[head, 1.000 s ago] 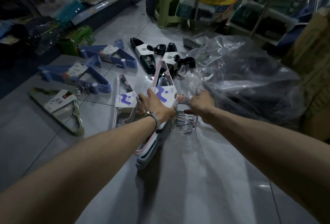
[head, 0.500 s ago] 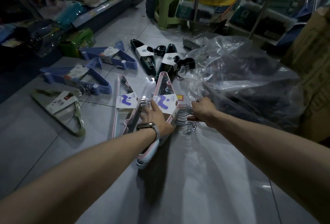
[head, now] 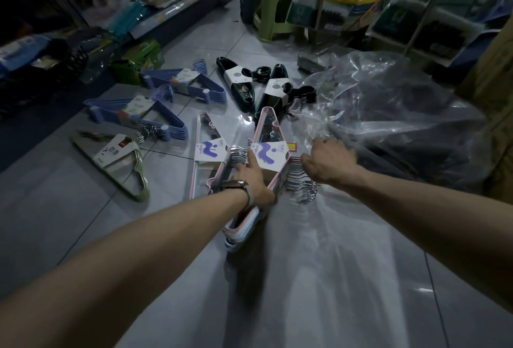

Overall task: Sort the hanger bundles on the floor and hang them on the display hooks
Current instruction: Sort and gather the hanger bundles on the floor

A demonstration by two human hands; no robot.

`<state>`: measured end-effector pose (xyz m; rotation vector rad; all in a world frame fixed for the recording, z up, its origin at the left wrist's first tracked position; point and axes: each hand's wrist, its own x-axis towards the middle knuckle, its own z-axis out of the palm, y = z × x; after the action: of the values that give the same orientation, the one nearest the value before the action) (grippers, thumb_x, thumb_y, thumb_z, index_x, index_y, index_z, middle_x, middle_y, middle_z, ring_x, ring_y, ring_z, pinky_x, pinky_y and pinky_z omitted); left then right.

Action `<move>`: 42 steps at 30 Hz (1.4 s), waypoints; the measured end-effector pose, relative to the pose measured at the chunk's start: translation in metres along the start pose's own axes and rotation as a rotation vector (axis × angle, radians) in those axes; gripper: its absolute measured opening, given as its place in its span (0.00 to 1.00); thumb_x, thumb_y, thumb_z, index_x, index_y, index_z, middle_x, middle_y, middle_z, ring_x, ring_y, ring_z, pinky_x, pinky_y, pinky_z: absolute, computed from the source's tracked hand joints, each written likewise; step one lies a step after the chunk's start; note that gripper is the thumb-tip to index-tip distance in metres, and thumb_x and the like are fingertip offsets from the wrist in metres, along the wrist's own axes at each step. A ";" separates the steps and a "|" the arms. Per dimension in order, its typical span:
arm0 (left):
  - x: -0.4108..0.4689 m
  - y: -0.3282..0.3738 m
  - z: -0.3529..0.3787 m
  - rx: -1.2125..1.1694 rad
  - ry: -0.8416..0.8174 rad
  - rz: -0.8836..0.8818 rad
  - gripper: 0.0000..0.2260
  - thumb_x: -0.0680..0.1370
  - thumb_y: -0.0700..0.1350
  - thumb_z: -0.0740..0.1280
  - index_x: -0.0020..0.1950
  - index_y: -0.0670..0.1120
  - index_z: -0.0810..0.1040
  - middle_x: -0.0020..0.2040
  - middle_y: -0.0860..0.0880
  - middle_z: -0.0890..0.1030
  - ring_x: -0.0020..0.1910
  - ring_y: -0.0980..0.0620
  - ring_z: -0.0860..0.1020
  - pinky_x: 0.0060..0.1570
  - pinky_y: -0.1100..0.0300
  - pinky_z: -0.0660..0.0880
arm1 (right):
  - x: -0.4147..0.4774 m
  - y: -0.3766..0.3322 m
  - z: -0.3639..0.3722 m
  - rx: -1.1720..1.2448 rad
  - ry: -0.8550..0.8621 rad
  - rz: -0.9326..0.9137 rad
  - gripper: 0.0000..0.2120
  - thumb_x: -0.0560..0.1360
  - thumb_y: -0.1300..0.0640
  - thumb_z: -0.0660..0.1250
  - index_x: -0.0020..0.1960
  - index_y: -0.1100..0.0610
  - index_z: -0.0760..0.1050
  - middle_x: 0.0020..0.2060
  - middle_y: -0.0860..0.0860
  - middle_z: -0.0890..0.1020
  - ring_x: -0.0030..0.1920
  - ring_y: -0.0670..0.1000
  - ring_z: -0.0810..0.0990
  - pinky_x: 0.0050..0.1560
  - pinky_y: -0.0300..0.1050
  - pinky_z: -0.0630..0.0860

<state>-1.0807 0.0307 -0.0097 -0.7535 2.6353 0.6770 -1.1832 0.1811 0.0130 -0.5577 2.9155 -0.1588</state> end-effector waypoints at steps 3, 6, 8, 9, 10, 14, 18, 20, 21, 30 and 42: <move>0.000 -0.009 -0.024 -0.176 -0.170 0.102 0.54 0.67 0.56 0.82 0.80 0.48 0.50 0.67 0.45 0.76 0.64 0.43 0.76 0.66 0.49 0.75 | 0.003 -0.016 -0.010 -0.069 0.040 -0.123 0.25 0.82 0.42 0.58 0.71 0.57 0.69 0.68 0.60 0.74 0.67 0.61 0.72 0.69 0.63 0.67; -0.005 -0.024 -0.055 -0.297 -0.313 0.250 0.19 0.76 0.45 0.75 0.65 0.48 0.74 0.59 0.48 0.81 0.60 0.48 0.78 0.60 0.56 0.76 | 0.009 -0.046 -0.019 -0.064 0.050 -0.248 0.25 0.81 0.43 0.60 0.72 0.57 0.69 0.68 0.61 0.75 0.66 0.60 0.73 0.67 0.59 0.70; 0.002 -0.041 -0.071 -0.211 -0.283 0.239 0.08 0.80 0.46 0.70 0.58 0.47 0.77 0.48 0.51 0.80 0.48 0.53 0.78 0.46 0.62 0.74 | 0.015 -0.069 -0.022 -0.046 0.043 -0.309 0.24 0.81 0.44 0.60 0.72 0.56 0.69 0.65 0.60 0.77 0.62 0.60 0.75 0.61 0.56 0.73; 0.006 -0.052 -0.077 -0.129 -0.236 0.216 0.06 0.81 0.48 0.67 0.55 0.47 0.77 0.46 0.51 0.79 0.45 0.55 0.76 0.42 0.62 0.72 | 0.019 -0.081 -0.022 -0.045 0.027 -0.332 0.23 0.81 0.44 0.61 0.71 0.56 0.70 0.63 0.60 0.78 0.58 0.59 0.76 0.58 0.55 0.74; 0.011 -0.064 -0.082 -0.037 -0.186 0.183 0.08 0.80 0.51 0.66 0.53 0.48 0.77 0.46 0.50 0.79 0.44 0.54 0.76 0.41 0.61 0.73 | 0.023 -0.094 -0.021 -0.046 -0.004 -0.349 0.22 0.82 0.44 0.61 0.69 0.56 0.70 0.61 0.59 0.78 0.55 0.58 0.75 0.54 0.53 0.75; 0.019 -0.113 -0.110 0.160 -0.110 0.092 0.15 0.78 0.56 0.62 0.58 0.48 0.78 0.55 0.47 0.82 0.50 0.47 0.79 0.51 0.54 0.77 | 0.043 -0.150 -0.030 -0.063 -0.128 -0.359 0.22 0.82 0.43 0.63 0.70 0.56 0.69 0.57 0.55 0.77 0.50 0.54 0.74 0.46 0.49 0.71; 0.014 -0.153 -0.147 0.158 -0.055 -0.084 0.18 0.82 0.49 0.62 0.67 0.39 0.75 0.65 0.39 0.78 0.63 0.39 0.77 0.55 0.56 0.73 | 0.051 -0.195 -0.054 -0.039 -0.201 -0.389 0.21 0.82 0.46 0.63 0.70 0.58 0.70 0.60 0.58 0.78 0.50 0.55 0.77 0.45 0.50 0.74; 0.011 -0.167 -0.161 0.100 -0.053 -0.126 0.17 0.83 0.47 0.61 0.68 0.39 0.74 0.66 0.38 0.77 0.65 0.39 0.76 0.57 0.56 0.72 | 0.051 -0.207 -0.065 -0.066 -0.235 -0.402 0.21 0.82 0.47 0.63 0.70 0.58 0.69 0.59 0.57 0.79 0.49 0.54 0.77 0.41 0.48 0.73; 0.012 -0.175 -0.167 0.065 -0.064 -0.163 0.17 0.82 0.47 0.61 0.67 0.39 0.75 0.66 0.38 0.78 0.64 0.39 0.76 0.56 0.56 0.72 | 0.052 -0.212 -0.070 -0.097 -0.256 -0.404 0.21 0.82 0.47 0.63 0.70 0.57 0.69 0.59 0.57 0.79 0.48 0.54 0.76 0.37 0.45 0.71; 0.078 -0.241 -0.161 -0.196 0.031 -0.612 0.47 0.76 0.63 0.62 0.83 0.38 0.44 0.79 0.32 0.55 0.77 0.31 0.60 0.75 0.40 0.62 | 0.087 -0.245 -0.057 -0.190 -0.356 -0.419 0.23 0.82 0.47 0.63 0.71 0.58 0.68 0.54 0.56 0.79 0.50 0.56 0.79 0.50 0.52 0.80; 0.132 -0.265 -0.075 -0.334 0.305 -0.815 0.62 0.68 0.56 0.79 0.82 0.44 0.35 0.79 0.31 0.52 0.77 0.31 0.55 0.73 0.37 0.61 | 0.170 -0.267 0.075 0.506 -0.515 0.216 0.56 0.70 0.38 0.78 0.83 0.52 0.46 0.73 0.62 0.64 0.63 0.65 0.73 0.53 0.58 0.81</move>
<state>-1.0522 -0.2609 -0.0954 -1.9951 2.1378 0.7855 -1.2295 -0.1346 -0.0491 -0.1614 2.2879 -0.6013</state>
